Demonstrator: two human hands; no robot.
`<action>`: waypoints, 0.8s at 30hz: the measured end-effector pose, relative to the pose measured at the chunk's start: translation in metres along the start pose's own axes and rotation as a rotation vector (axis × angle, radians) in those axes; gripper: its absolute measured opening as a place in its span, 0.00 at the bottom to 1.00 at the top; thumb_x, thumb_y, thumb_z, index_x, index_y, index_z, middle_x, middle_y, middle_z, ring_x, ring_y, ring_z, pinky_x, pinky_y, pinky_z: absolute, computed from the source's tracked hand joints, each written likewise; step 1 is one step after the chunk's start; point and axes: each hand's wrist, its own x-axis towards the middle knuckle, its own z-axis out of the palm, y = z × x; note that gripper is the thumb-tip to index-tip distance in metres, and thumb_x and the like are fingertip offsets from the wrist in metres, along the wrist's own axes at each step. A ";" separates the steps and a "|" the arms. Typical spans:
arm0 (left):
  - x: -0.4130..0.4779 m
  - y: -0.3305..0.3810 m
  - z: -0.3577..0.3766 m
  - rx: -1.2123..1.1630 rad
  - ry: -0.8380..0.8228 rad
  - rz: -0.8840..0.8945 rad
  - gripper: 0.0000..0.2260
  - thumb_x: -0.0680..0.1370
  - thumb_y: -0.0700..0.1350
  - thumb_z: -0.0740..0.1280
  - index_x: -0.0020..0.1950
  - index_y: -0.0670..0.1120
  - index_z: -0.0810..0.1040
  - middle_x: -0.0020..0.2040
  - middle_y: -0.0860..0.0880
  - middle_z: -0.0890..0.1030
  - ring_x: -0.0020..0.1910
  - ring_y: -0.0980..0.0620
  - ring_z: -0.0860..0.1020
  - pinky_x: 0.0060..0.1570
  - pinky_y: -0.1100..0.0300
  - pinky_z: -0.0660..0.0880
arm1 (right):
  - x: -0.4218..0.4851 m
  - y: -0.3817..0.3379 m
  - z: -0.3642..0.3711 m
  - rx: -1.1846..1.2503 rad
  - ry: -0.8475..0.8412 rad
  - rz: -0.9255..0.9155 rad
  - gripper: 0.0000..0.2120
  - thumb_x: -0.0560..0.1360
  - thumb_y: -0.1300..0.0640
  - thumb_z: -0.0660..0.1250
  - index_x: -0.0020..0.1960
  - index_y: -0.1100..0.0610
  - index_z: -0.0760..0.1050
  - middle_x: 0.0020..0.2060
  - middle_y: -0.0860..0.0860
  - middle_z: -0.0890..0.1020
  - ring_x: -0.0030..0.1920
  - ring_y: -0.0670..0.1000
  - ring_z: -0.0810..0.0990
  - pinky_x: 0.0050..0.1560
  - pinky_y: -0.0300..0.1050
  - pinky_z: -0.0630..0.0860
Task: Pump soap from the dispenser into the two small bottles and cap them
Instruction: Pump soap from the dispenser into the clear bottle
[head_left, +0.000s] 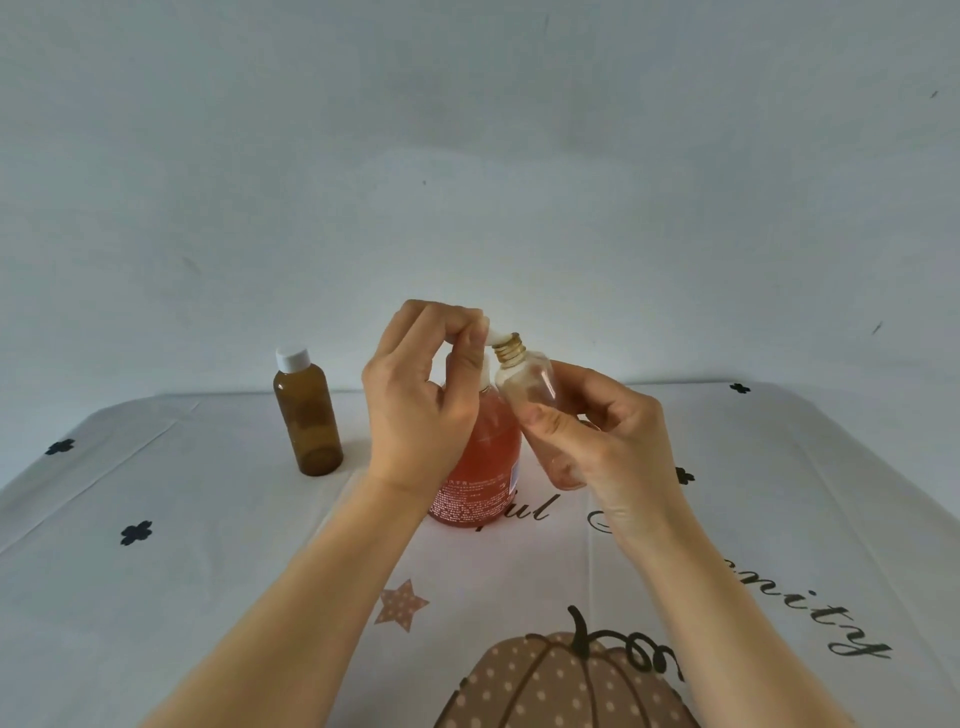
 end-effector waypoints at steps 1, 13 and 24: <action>-0.002 -0.001 0.001 0.002 0.001 -0.004 0.04 0.77 0.35 0.67 0.44 0.37 0.80 0.40 0.46 0.79 0.41 0.55 0.76 0.44 0.71 0.70 | 0.000 0.001 0.000 -0.003 0.000 0.007 0.12 0.66 0.54 0.77 0.49 0.47 0.83 0.32 0.53 0.82 0.33 0.50 0.75 0.29 0.37 0.71; 0.012 0.012 -0.005 -0.033 -0.056 -0.058 0.04 0.77 0.36 0.67 0.42 0.39 0.79 0.40 0.51 0.78 0.41 0.61 0.75 0.44 0.73 0.68 | 0.003 0.009 0.001 -0.159 0.148 -0.166 0.27 0.64 0.40 0.78 0.60 0.48 0.82 0.39 0.42 0.83 0.33 0.40 0.75 0.38 0.38 0.70; 0.007 0.008 -0.001 0.021 0.003 0.001 0.05 0.77 0.37 0.66 0.43 0.37 0.79 0.40 0.50 0.77 0.40 0.54 0.76 0.43 0.71 0.69 | 0.002 -0.005 -0.001 0.009 -0.011 -0.023 0.09 0.66 0.49 0.75 0.47 0.44 0.86 0.41 0.73 0.78 0.36 0.59 0.73 0.34 0.41 0.72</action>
